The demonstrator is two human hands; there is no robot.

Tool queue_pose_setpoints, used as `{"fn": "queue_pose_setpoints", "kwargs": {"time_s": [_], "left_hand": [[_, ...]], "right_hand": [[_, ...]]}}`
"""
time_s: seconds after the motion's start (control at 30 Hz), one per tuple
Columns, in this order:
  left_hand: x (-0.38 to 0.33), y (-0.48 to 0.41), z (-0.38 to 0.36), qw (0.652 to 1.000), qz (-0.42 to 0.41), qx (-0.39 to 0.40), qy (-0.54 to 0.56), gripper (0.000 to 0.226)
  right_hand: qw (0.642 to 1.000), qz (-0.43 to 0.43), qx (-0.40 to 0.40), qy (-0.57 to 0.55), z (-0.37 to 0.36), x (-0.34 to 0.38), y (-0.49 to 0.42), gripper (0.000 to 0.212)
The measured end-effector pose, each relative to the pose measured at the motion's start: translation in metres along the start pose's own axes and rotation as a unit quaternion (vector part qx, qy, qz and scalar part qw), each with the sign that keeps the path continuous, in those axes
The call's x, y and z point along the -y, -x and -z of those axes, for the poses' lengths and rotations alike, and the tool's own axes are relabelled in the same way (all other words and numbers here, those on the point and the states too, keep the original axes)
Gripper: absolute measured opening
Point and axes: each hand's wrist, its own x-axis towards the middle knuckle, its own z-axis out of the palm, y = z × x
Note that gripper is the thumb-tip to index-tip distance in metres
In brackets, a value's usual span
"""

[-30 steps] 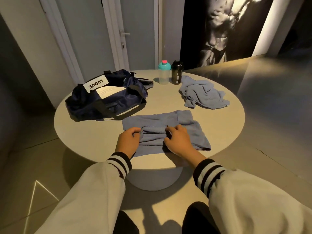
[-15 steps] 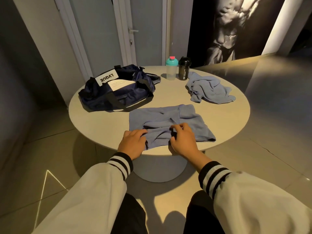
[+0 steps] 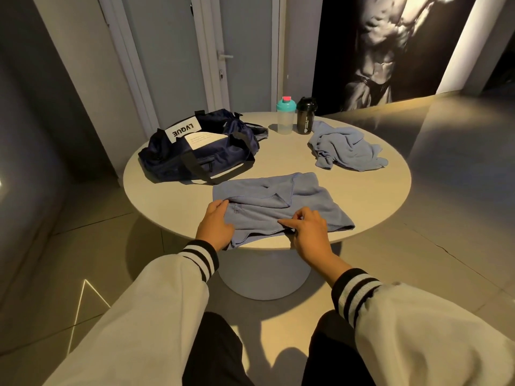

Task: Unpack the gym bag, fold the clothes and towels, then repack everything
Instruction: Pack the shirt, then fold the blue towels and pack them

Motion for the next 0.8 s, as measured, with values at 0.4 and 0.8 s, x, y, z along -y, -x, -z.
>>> {"fn": "queue_pose_setpoints", "kwargs": {"time_s": [0.4,0.8], "left_hand": [[0.000,-0.013,0.001,0.989,0.078,-0.054,-0.114,0.032],[-0.040,-0.085,-0.021,0.973,-0.162,0.148,-0.076,0.029]], "right_hand": [[0.996,-0.010,0.085,0.016,0.017,0.015,-0.012,0.034],[0.991,-0.104,0.066,-0.049,-0.002,0.015,-0.099,0.006]]}}
